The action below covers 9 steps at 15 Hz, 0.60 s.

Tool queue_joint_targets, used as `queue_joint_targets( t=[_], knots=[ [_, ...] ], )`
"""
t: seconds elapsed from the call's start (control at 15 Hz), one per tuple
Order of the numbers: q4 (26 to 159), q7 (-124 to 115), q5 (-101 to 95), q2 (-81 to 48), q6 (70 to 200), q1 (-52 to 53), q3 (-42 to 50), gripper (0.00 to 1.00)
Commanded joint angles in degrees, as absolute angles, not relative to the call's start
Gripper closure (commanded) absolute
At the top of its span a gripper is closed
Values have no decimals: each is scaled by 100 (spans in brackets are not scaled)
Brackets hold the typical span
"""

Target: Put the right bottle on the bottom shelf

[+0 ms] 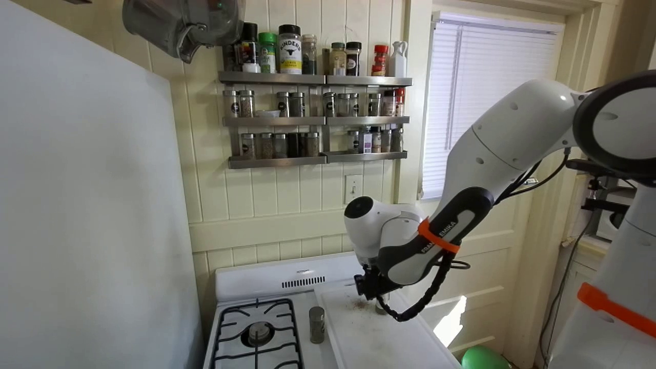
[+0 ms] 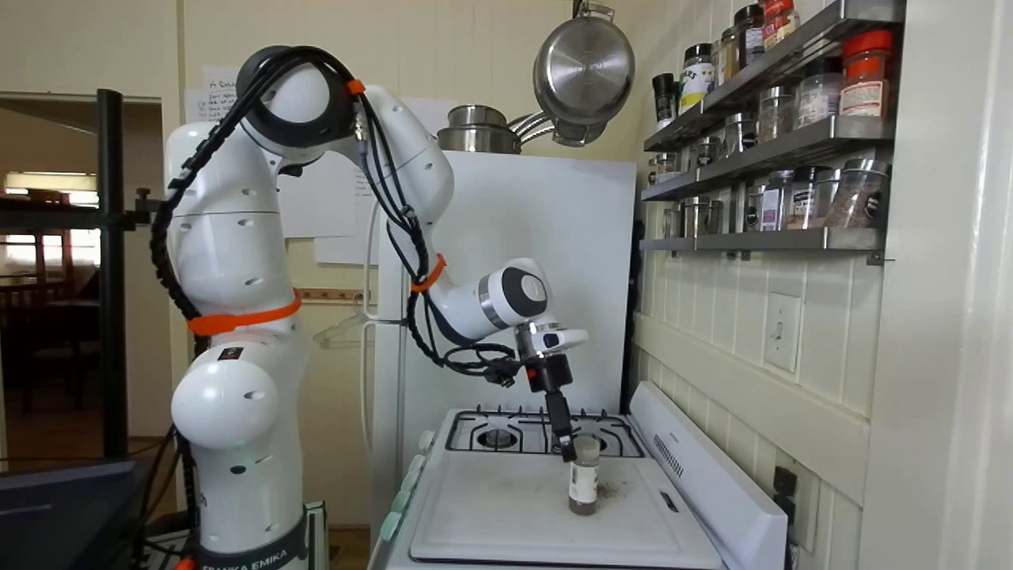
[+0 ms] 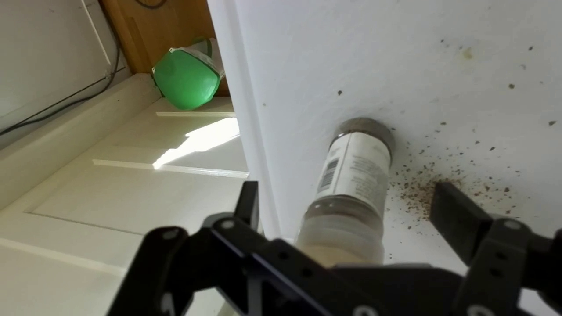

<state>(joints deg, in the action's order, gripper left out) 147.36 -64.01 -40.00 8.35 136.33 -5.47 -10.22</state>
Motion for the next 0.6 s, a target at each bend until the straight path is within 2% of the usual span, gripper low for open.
queue_joint_targets(
  t=[0.0, 0.53],
  knots=[
    [14709, -6819, -4310, 674, 13745, -356, -866, 0],
    [14676, -7525, -4671, 508, 13719, -233, -728, 0]
  ],
)
